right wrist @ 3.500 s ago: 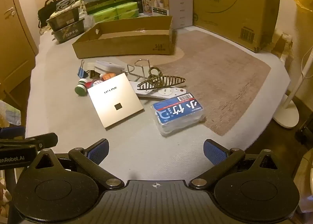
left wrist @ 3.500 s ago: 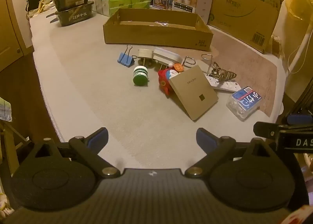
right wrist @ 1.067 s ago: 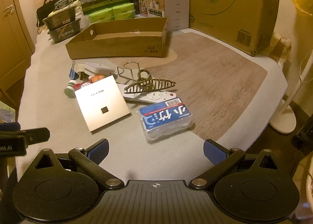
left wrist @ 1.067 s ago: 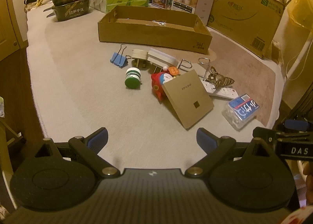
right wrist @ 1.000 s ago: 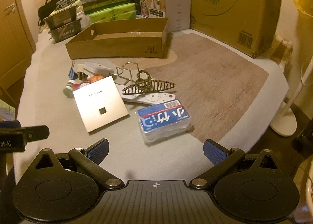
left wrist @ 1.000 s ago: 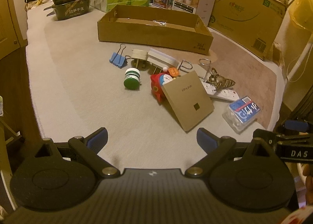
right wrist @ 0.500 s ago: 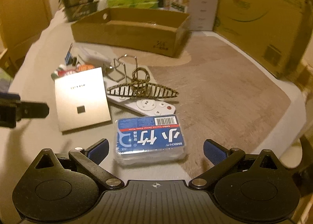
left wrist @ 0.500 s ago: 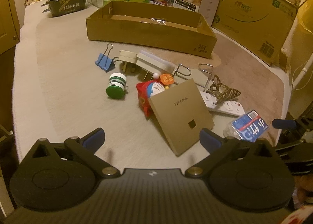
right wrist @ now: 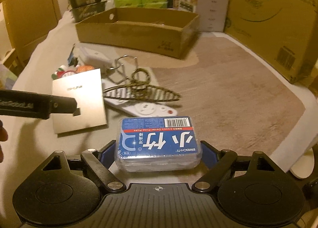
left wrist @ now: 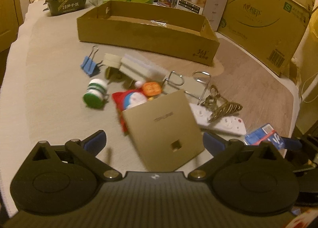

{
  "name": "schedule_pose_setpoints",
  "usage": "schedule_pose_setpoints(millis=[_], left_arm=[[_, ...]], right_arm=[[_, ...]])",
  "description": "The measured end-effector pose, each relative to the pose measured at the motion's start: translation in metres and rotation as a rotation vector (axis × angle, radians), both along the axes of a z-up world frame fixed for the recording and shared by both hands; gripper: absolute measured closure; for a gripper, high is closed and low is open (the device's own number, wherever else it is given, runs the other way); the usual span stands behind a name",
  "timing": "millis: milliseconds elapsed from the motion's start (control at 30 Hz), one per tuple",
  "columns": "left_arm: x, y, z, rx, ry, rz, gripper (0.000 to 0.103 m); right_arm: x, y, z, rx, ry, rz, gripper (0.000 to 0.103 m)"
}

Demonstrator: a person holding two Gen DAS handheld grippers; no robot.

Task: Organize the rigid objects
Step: 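Grasp the blue floss box with the right tool while the left tool grasps the gold TP-LINK panel, then carry the floss box and TP-LINK panel with both tools to the cardboard tray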

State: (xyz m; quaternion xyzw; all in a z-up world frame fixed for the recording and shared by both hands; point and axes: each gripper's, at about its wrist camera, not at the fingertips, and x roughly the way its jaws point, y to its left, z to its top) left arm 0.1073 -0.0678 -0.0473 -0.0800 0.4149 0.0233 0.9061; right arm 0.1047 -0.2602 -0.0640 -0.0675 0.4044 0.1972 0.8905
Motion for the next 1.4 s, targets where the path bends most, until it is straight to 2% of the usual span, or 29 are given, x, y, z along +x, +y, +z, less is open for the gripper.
schedule_pose_setpoints(millis=[167,433,567,600,833,1067,1200,1400], left_arm=[[0.013,-0.022,-0.007,0.027,0.008,0.047,0.001],[0.025,-0.036,-0.021,0.121,0.037,0.128,0.0],[0.02,-0.028,-0.021,0.141,0.044,0.106,0.003],[0.018,-0.024,-0.021,0.139,0.047,0.098,0.005],[-0.004,0.006,-0.018,0.129,0.069,0.082,0.007],[-0.021,0.03,-0.017,0.115,0.098,-0.033,0.008],[-0.03,0.045,-0.018,0.137,0.107,0.01,0.004],[-0.034,0.054,-0.019,0.124,0.094,0.043,0.005]], right_arm=[[0.003,-0.018,0.0,-0.003,-0.006,-0.039,0.018],[0.007,-0.038,-0.005,0.004,-0.003,-0.079,0.018],[0.008,-0.041,-0.005,0.013,0.0,-0.086,0.018],[0.007,-0.04,-0.006,0.014,0.0,-0.085,0.018],[0.005,-0.022,-0.005,0.025,0.004,-0.06,0.018],[-0.001,-0.004,-0.001,0.028,0.009,-0.043,0.018],[-0.004,0.007,0.0,0.024,0.013,-0.033,0.018],[-0.011,0.024,-0.001,0.017,0.023,-0.021,0.018]])
